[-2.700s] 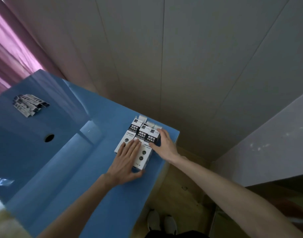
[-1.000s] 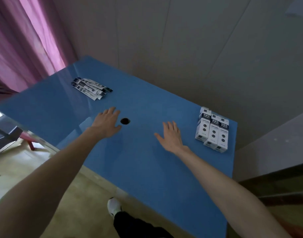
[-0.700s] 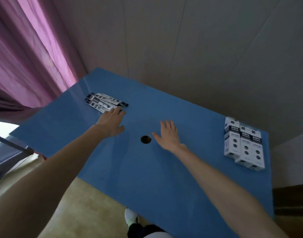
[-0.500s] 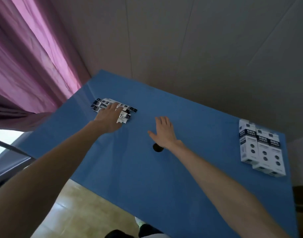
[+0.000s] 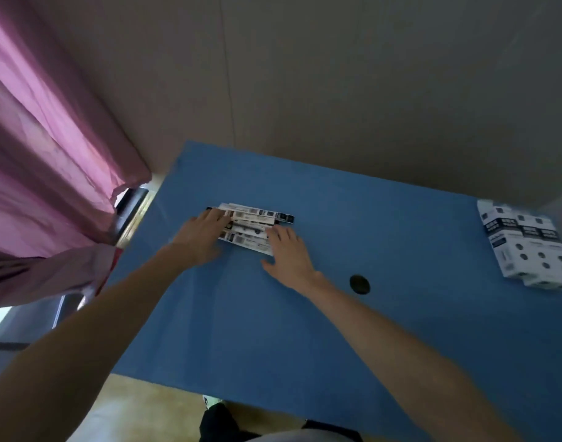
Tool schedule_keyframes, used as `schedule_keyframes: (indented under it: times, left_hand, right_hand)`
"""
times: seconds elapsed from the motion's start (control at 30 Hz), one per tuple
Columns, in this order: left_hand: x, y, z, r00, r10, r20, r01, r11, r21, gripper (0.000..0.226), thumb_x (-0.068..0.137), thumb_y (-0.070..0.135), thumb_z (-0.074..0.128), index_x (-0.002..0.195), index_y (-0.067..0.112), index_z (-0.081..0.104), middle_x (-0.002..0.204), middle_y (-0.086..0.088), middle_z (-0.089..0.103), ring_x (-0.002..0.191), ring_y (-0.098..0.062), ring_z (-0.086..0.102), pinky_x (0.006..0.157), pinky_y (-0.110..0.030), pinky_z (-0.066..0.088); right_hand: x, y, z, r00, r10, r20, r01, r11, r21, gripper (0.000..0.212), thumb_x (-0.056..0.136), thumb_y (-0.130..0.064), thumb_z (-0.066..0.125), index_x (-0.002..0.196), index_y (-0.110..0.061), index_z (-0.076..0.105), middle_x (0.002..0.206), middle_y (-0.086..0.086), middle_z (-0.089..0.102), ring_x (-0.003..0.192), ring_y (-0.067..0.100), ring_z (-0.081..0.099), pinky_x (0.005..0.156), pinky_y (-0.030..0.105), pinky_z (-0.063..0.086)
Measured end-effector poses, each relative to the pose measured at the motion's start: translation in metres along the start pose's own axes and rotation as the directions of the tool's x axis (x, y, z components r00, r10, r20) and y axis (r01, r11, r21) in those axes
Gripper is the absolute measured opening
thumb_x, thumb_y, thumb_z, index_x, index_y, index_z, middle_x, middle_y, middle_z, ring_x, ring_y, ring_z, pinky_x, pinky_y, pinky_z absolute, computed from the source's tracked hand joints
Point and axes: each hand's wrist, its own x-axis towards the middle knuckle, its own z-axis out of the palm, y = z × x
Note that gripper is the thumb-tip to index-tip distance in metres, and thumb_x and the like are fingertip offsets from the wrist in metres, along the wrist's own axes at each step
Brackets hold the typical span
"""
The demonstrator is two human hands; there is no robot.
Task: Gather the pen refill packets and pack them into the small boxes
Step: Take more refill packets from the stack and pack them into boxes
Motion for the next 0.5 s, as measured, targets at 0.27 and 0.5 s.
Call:
schedule_keyframes:
  times: [0.27,0.5]
  left_hand:
    - [0.016,-0.049,0.017,0.968,0.241,-0.064,-0.240,0.971,0.017,0.059,0.094,0.041,0.062,0.145,0.018,0.048,0.142,-0.008,0.048,0.134,-0.028,0.044,0.105,-0.043,0.043]
    - [0.016,-0.058,0.031,0.944,0.315,-0.097,-0.316,0.949,0.013,0.051,0.091,0.046,0.062,0.131,0.015,0.056,0.130,-0.006,0.053,0.122,-0.026,0.050,0.099,-0.039,0.041]
  right_hand:
    - [0.017,-0.033,-0.002,0.984,0.174,0.044,-0.172,0.985,-0.031,0.054,0.096,-0.044,0.063,0.141,-0.017,0.050,0.134,0.004,0.048,0.123,0.024,0.048,0.091,0.039,0.051]
    - [0.020,-0.041,-0.006,0.976,0.180,0.123,-0.171,0.982,-0.084,0.057,0.095,-0.048,0.064,0.140,-0.016,0.052,0.133,0.003,0.046,0.121,0.022,0.048,0.082,0.037,0.052]
